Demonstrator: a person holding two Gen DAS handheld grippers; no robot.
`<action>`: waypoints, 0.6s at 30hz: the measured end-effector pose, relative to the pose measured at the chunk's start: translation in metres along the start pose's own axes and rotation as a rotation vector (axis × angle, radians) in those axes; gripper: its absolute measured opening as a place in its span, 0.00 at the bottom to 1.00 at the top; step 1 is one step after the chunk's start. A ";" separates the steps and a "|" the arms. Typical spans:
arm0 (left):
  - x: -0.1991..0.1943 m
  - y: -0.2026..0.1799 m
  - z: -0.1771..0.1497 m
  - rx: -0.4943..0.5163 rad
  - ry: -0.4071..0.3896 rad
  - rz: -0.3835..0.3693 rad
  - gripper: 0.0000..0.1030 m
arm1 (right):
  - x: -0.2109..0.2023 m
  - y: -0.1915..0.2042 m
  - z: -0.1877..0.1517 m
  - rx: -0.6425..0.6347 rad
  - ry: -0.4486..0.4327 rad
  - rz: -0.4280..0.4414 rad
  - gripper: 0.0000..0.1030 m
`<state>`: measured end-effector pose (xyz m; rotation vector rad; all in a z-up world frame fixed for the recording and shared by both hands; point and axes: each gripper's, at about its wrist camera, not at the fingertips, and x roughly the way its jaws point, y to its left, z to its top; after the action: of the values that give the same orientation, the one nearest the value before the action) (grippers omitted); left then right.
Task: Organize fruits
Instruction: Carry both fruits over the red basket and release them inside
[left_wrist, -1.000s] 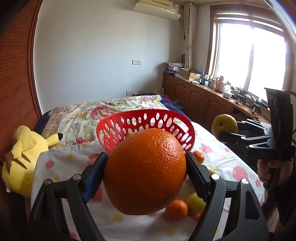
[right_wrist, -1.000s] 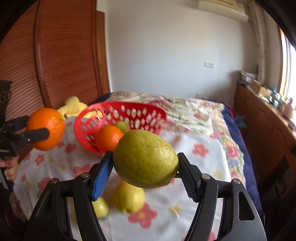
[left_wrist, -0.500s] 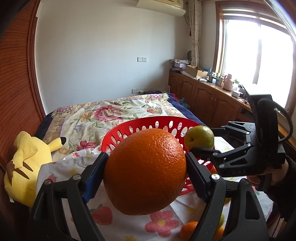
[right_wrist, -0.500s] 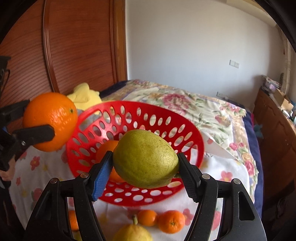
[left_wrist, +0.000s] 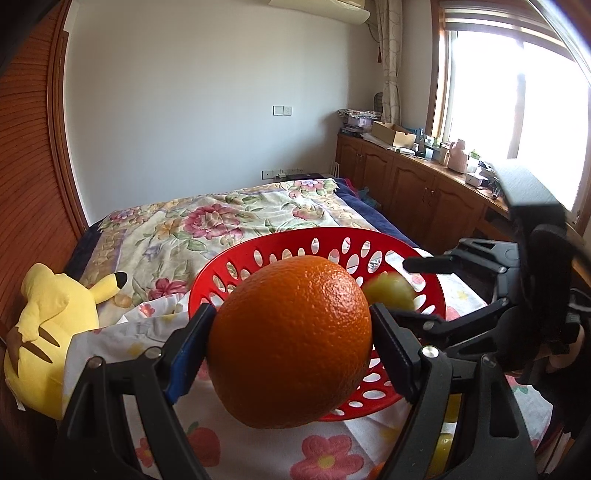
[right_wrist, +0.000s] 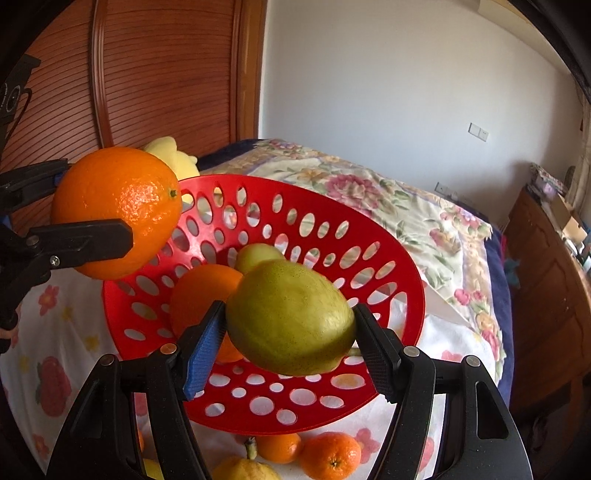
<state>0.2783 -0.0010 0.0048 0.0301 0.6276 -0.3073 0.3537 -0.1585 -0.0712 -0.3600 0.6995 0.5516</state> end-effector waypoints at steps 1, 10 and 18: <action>0.001 0.000 0.001 0.001 0.002 0.001 0.80 | -0.003 -0.002 0.001 0.006 -0.016 -0.007 0.69; 0.021 -0.005 0.004 0.014 0.028 0.019 0.80 | -0.034 -0.018 -0.001 0.059 -0.094 -0.009 0.69; 0.044 -0.030 0.019 0.060 0.053 -0.001 0.80 | -0.048 -0.035 -0.015 0.097 -0.120 -0.015 0.70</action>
<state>0.3141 -0.0441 -0.0036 0.0960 0.6711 -0.3272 0.3363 -0.2109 -0.0440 -0.2398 0.6048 0.5190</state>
